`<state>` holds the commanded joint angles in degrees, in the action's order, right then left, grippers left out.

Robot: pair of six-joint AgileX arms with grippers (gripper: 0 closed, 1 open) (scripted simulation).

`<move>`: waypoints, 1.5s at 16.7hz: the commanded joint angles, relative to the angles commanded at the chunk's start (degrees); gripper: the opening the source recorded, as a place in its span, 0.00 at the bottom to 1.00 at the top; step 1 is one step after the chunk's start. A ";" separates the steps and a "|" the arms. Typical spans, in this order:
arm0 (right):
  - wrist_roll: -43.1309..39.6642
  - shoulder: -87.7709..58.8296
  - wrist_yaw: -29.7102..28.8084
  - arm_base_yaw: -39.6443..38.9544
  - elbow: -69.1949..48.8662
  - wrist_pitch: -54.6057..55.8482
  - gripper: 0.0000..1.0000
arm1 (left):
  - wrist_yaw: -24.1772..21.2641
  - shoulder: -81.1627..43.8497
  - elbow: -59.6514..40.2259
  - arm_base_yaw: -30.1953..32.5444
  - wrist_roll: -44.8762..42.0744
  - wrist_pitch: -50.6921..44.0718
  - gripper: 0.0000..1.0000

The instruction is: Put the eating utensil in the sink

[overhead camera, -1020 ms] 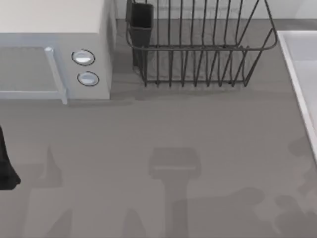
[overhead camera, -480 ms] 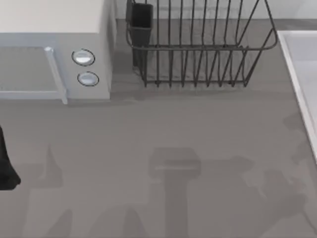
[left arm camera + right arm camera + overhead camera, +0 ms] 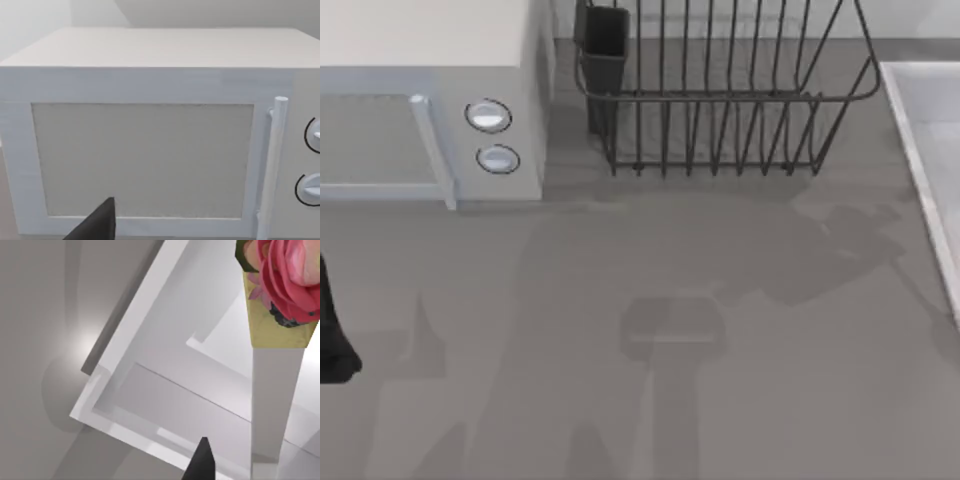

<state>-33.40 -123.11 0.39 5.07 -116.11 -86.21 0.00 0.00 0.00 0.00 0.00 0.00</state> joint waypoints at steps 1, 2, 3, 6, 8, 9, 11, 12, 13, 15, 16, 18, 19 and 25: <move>-0.29 -4.36 -0.06 0.38 -6.49 -1.70 0.00 | 0.00 0.00 0.00 0.00 0.00 0.00 1.00; -0.54 -8.52 -0.11 0.76 -12.75 -3.28 0.00 | 0.00 0.00 0.00 0.00 0.00 0.00 1.00; -0.78 -12.47 -0.16 1.13 -18.71 -4.74 0.00 | 0.00 0.00 0.00 0.00 0.00 0.00 1.00; -1.31 -22.72 -0.29 2.14 -34.08 -8.29 0.00 | 0.00 0.00 0.00 0.00 0.00 0.00 1.00; -1.54 -27.97 -0.34 2.69 -41.64 -9.89 0.00 | 0.00 0.00 0.00 0.00 0.00 0.00 1.00; -1.61 -30.05 -0.36 2.90 -44.54 -10.45 0.00 | 0.00 0.00 0.00 0.00 0.00 0.00 1.00; -1.70 -33.00 -0.38 3.21 -48.56 -11.17 0.00 | 0.00 0.00 0.00 0.00 0.00 0.00 1.00; -1.72 -33.77 -0.38 3.30 -49.67 -11.37 0.00 | 0.00 0.00 0.00 0.00 0.00 0.00 1.00; -1.73 -34.11 -0.38 3.34 -50.19 -11.45 0.00 | 0.00 0.00 0.00 0.00 0.00 0.00 1.00; -1.73 -34.11 -0.38 3.34 -50.19 -11.45 0.00 | 0.00 0.00 0.00 0.00 0.00 0.00 1.00; -1.73 -34.11 -0.38 3.34 -50.19 -11.45 0.00 | 0.00 0.00 0.00 0.00 0.00 0.00 1.00; -1.63 -34.03 -0.37 2.99 -49.87 -11.22 0.00 | 0.00 0.00 0.00 0.00 0.00 0.00 1.00; -1.62 -33.66 -0.36 3.01 -49.11 -10.53 0.00 | 0.00 0.00 0.00 0.00 0.00 0.00 1.00; -1.70 -28.91 -0.31 3.16 -32.97 -0.36 0.00 | 0.00 0.00 0.00 0.00 0.00 0.00 1.00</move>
<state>-35.11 -152.02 0.08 8.22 -149.08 -86.57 0.00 0.00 0.00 0.00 0.00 0.00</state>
